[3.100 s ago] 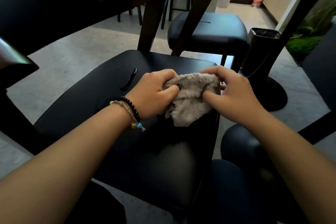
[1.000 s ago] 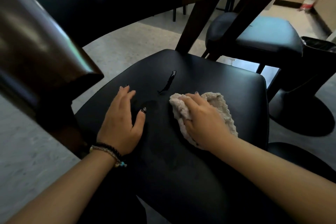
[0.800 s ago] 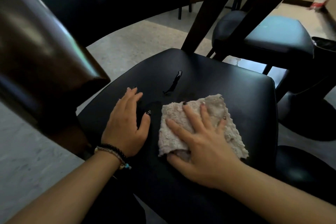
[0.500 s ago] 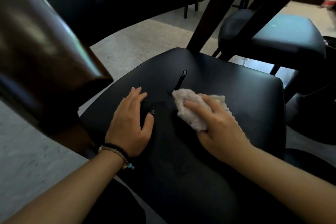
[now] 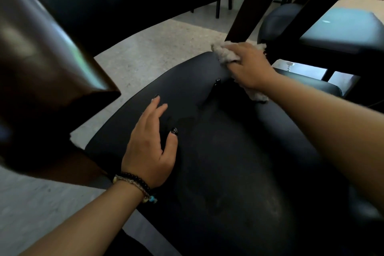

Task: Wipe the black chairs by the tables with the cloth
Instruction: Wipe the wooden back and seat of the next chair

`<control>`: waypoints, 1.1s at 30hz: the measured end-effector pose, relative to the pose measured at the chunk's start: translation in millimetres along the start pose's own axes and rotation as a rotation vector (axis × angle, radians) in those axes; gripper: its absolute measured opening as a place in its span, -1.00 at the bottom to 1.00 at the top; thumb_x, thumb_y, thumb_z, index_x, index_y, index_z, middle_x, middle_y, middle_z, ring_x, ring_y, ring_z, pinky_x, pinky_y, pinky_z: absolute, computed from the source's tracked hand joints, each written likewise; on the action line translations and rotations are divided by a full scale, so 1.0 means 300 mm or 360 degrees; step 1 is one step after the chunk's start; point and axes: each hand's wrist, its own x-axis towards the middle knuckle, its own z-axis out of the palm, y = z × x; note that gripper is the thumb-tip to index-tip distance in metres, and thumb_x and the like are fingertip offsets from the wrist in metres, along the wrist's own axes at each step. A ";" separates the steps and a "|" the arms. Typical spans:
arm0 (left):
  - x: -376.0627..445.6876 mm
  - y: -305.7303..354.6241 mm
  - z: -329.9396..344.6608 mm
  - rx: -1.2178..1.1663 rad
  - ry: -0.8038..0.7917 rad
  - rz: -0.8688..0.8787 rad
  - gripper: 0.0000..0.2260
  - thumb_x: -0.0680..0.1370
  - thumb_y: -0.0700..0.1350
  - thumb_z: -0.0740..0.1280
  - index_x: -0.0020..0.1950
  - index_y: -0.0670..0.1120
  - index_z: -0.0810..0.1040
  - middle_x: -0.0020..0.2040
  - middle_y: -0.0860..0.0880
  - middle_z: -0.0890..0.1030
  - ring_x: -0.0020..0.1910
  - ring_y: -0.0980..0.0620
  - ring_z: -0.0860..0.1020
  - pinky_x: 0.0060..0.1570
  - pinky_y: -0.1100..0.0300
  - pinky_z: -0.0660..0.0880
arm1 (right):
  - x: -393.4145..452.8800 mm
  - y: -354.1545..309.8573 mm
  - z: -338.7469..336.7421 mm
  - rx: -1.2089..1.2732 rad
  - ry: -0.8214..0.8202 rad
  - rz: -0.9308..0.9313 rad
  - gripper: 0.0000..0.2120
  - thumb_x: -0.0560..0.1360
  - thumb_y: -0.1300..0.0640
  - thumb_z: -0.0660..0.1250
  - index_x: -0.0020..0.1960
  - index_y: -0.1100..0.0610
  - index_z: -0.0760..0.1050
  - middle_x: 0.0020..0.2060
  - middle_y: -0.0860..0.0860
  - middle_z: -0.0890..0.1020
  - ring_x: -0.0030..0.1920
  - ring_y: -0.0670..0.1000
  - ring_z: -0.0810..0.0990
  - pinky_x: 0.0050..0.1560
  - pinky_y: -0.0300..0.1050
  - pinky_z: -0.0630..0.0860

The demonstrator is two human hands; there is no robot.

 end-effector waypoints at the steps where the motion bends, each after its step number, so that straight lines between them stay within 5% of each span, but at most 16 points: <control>1: -0.001 -0.001 0.002 -0.0002 0.0001 0.0003 -0.44 0.51 0.09 0.10 0.47 -0.10 0.28 0.54 0.04 0.18 0.50 0.10 0.18 0.42 0.04 0.23 | 0.021 0.022 0.012 -0.0001 -0.0107 0.0087 -0.62 0.54 -0.06 0.24 0.30 0.03 0.51 0.19 0.08 0.58 0.11 0.07 0.54 0.13 -0.03 0.44; 4: -0.002 -0.004 0.004 -0.0009 0.0016 0.0017 -0.46 0.51 0.08 0.11 0.46 -0.10 0.29 0.54 0.04 0.19 0.50 0.10 0.18 0.42 0.05 0.23 | 0.044 0.045 0.070 -0.0189 -0.0317 0.0162 -0.75 0.54 -0.09 0.19 0.04 -0.01 0.58 0.03 0.05 0.62 0.07 0.13 0.57 0.05 -0.02 0.42; 6: -0.001 -0.004 0.005 0.0003 0.0031 0.0024 -0.46 0.51 0.07 0.12 0.46 -0.10 0.29 0.54 0.03 0.19 0.50 0.11 0.18 0.42 0.06 0.22 | 0.036 0.022 0.072 -0.0031 -0.0287 0.0146 -0.81 0.55 0.01 0.20 -0.21 -0.05 0.50 -0.22 -0.02 0.60 -0.14 0.07 0.60 -0.16 -0.13 0.44; 10: 0.000 -0.001 0.003 -0.0004 0.0055 0.0041 -0.46 0.51 0.06 0.12 0.46 -0.12 0.28 0.54 0.00 0.20 0.50 0.10 0.18 0.42 0.11 0.21 | -0.106 -0.108 0.065 0.0293 -0.0423 -0.0072 -0.78 0.54 0.14 0.23 -0.25 -0.08 0.48 -0.43 -0.10 0.56 -0.50 -0.10 0.55 -0.52 -0.24 0.47; 13: -0.003 -0.002 0.001 -0.0057 0.0098 0.0038 -0.44 0.53 0.05 0.11 0.49 -0.15 0.24 0.55 -0.02 0.15 0.50 0.21 0.11 0.41 0.37 0.08 | -0.285 -0.201 0.081 0.0220 -0.0633 -0.0410 -0.89 0.54 0.16 0.24 -0.01 0.03 0.53 -0.19 -0.10 0.60 -0.23 -0.16 0.59 -0.14 -0.17 0.48; 16: -0.005 -0.010 0.002 -0.0080 0.0139 0.0058 -0.45 0.54 0.02 0.11 0.50 -0.17 0.22 0.55 -0.05 0.14 0.49 0.26 0.09 0.39 0.47 0.03 | -0.375 -0.217 0.036 0.0041 -0.0750 -0.0794 -0.68 0.53 0.12 0.24 0.23 0.21 0.53 0.19 0.12 0.57 0.21 0.08 0.51 0.28 -0.03 0.40; 21: -0.003 -0.015 0.003 -0.0103 0.0155 0.0066 -0.46 0.55 0.02 0.12 0.49 -0.19 0.24 0.55 -0.05 0.17 0.51 0.18 0.12 0.41 0.43 0.05 | -0.184 -0.091 -0.037 0.0184 -0.0451 -0.0414 -0.69 0.44 -0.13 0.18 0.07 -0.05 0.56 -0.05 -0.05 0.65 -0.01 -0.05 0.63 0.07 -0.10 0.54; 24: -0.004 -0.011 0.004 -0.0091 0.0145 0.0079 -0.46 0.55 0.01 0.12 0.48 -0.20 0.24 0.54 -0.06 0.18 0.52 0.14 0.13 0.42 0.40 0.05 | -0.058 0.013 0.007 -0.0144 -0.0430 -0.0148 -0.57 0.56 -0.04 0.22 0.42 -0.02 0.43 0.35 0.04 0.49 0.34 0.09 0.44 0.40 0.03 0.32; 26: -0.002 -0.010 0.004 -0.0082 0.0146 0.0077 -0.46 0.55 0.01 0.12 0.48 -0.20 0.24 0.54 -0.05 0.17 0.52 0.15 0.13 0.42 0.39 0.06 | -0.038 -0.006 0.069 -0.0057 -0.0367 -0.0085 -0.57 0.60 0.01 0.19 0.47 -0.05 0.37 0.33 -0.01 0.51 0.25 0.07 0.52 0.38 0.07 0.35; 28: -0.004 -0.012 0.004 -0.0070 0.0143 0.0083 -0.46 0.55 0.00 0.12 0.48 -0.20 0.24 0.54 -0.06 0.17 0.52 0.13 0.14 0.42 0.37 0.07 | -0.090 -0.095 0.113 0.0203 -0.0386 -0.0223 -0.61 0.62 0.05 0.18 0.44 -0.02 0.41 0.16 -0.10 0.59 0.08 -0.07 0.59 0.35 -0.04 0.38; 30: -0.005 -0.012 0.003 -0.0064 0.0152 0.0090 -0.46 0.55 -0.01 0.12 0.49 -0.22 0.23 0.55 -0.08 0.17 0.52 0.11 0.14 0.43 0.36 0.08 | -0.181 -0.172 0.159 0.0248 -0.0512 -0.0559 -0.59 0.59 0.09 0.19 0.43 0.04 0.42 0.24 -0.01 0.56 0.24 -0.03 0.50 0.40 -0.20 0.27; 33: -0.004 -0.009 0.001 -0.0055 0.0164 0.0096 -0.46 0.55 -0.03 0.13 0.50 -0.22 0.21 0.55 -0.10 0.14 0.53 0.11 0.11 0.43 0.37 0.06 | -0.217 -0.193 0.174 0.0136 -0.0663 -0.0783 -0.51 0.51 0.23 0.29 0.43 0.06 0.41 0.34 0.14 0.47 0.39 0.13 0.38 0.43 0.07 0.28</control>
